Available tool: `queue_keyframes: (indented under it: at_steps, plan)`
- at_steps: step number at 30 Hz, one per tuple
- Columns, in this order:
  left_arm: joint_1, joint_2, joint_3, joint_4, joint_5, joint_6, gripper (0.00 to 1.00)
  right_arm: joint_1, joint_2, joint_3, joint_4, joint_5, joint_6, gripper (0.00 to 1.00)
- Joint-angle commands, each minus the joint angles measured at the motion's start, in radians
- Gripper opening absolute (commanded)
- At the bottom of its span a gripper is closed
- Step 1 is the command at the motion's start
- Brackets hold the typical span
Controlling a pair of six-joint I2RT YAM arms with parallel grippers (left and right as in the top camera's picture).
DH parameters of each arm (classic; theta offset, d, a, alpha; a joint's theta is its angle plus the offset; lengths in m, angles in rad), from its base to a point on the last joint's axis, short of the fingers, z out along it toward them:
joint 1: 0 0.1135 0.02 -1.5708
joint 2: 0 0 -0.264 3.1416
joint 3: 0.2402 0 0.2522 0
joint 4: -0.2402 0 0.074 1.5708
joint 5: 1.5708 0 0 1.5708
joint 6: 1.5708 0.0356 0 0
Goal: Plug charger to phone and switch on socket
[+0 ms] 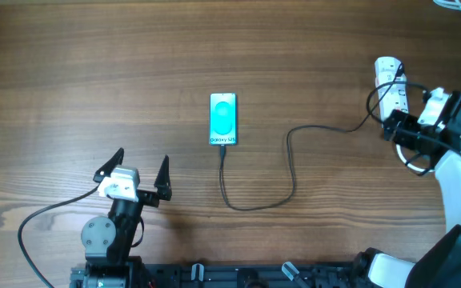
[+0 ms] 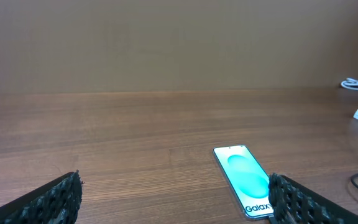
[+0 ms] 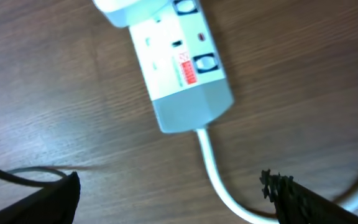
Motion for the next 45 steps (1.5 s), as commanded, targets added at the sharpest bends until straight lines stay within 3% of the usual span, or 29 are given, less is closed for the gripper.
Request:
queue_keyframes:
  at_steps: [1, 14, 26, 45]
  plan:
    - [0.003, -0.011, -0.002, -0.01, -0.013, -0.002, 1.0, 0.026, -0.028, -0.066, 0.105, -0.135, -0.014, 1.0]
    - [0.003, -0.011, -0.002, -0.01, -0.013, -0.002, 1.0, 0.117, -0.048, -0.293, 0.317, -0.208, -0.014, 1.0]
    - [0.003, -0.011, -0.002, -0.01, -0.013, -0.002, 1.0, 0.198, -0.188, -0.551, 0.516, -0.208, -0.018, 1.0]
    - [0.003, -0.011, -0.002, -0.01, -0.013, -0.002, 1.0, 0.227, -0.259, -0.771, 0.816, -0.204, -0.017, 1.0]
